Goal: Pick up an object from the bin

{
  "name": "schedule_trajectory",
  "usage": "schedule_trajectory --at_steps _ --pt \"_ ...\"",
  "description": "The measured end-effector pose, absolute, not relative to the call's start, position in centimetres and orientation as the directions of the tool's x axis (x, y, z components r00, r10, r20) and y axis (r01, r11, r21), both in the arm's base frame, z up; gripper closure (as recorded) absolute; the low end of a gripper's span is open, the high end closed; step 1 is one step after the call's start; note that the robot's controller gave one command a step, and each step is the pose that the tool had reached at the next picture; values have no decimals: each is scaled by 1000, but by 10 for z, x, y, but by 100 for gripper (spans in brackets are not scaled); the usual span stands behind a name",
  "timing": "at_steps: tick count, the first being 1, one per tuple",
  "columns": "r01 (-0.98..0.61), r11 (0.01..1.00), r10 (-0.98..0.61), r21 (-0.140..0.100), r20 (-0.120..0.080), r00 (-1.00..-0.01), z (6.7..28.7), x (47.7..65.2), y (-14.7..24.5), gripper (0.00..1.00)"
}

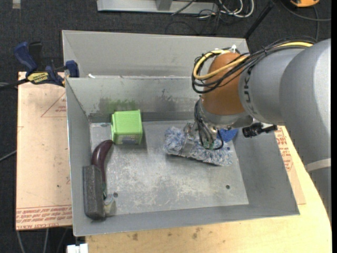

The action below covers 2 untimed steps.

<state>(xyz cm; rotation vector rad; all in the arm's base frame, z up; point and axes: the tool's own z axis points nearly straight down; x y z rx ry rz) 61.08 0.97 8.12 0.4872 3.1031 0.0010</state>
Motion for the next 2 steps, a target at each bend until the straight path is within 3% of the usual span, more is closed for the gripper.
schedule_trajectory --at_steps 2 --pt "305 952 305 1 2 -952 115 610 10 100"
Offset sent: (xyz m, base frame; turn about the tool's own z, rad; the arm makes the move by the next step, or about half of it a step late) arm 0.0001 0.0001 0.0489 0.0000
